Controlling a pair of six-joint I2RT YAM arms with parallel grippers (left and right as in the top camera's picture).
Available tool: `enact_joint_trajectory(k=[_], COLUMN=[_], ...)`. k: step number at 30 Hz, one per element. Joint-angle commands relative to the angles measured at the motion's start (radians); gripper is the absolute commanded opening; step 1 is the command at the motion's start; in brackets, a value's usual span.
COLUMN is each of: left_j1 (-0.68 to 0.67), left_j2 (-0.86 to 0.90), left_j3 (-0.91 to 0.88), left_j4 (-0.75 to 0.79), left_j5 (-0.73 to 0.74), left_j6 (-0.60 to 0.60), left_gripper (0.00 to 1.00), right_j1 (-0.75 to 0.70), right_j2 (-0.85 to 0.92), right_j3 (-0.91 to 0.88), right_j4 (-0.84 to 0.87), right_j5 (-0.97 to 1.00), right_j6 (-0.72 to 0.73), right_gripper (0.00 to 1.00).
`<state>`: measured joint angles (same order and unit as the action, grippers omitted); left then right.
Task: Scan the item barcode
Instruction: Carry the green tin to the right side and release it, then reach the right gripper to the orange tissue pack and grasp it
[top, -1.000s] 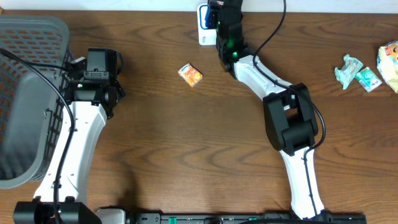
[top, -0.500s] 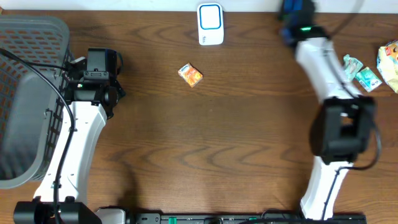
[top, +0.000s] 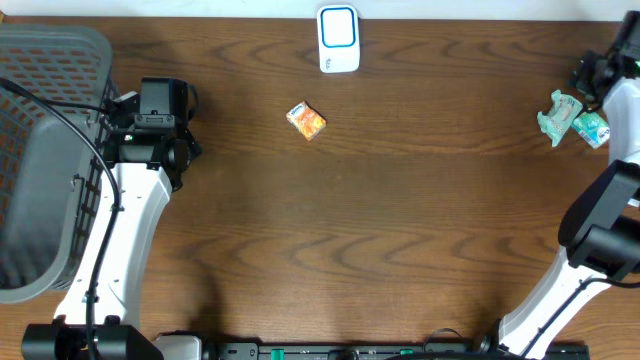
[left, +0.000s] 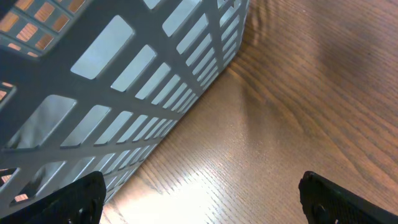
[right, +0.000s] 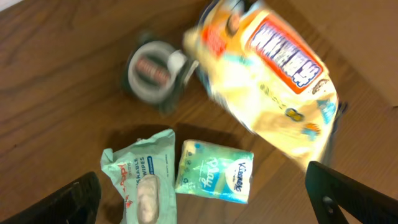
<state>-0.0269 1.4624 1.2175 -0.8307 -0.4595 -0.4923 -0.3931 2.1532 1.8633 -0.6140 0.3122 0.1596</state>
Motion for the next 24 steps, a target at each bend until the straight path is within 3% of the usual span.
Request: enact_joint_trajectory(k=[1, 7, 12, 17, 24], left_j1=[0.004, 0.004, 0.004, 0.004, 0.004], left_j2=[0.004, 0.004, 0.004, 0.004, 0.004], left_j3=[-0.003, -0.003, -0.003, -0.003, -0.003], left_j4=[-0.002, -0.002, -0.002, -0.002, -0.002], left_j5=[-0.024, -0.024, -0.024, -0.024, -0.024], left_j6=[0.013, 0.013, 0.013, 0.013, 0.013], left_gripper=[0.98, 0.98, 0.98, 0.98, 0.98], right_j1=[0.012, 0.048, 0.118, 0.236, 0.436], right_j2=[-0.006, -0.006, -0.006, -0.006, -0.006], right_j3=[0.004, 0.004, -0.010, -0.016, -0.016], right_j4=[-0.012, -0.055, -0.080, -0.134, -0.098], right_j5=[-0.140, -0.508, -0.763, -0.801, -0.800], right_j6=[0.027, 0.027, 0.027, 0.027, 0.027], right_gripper=[0.99, 0.99, 0.92, 0.87, 0.99])
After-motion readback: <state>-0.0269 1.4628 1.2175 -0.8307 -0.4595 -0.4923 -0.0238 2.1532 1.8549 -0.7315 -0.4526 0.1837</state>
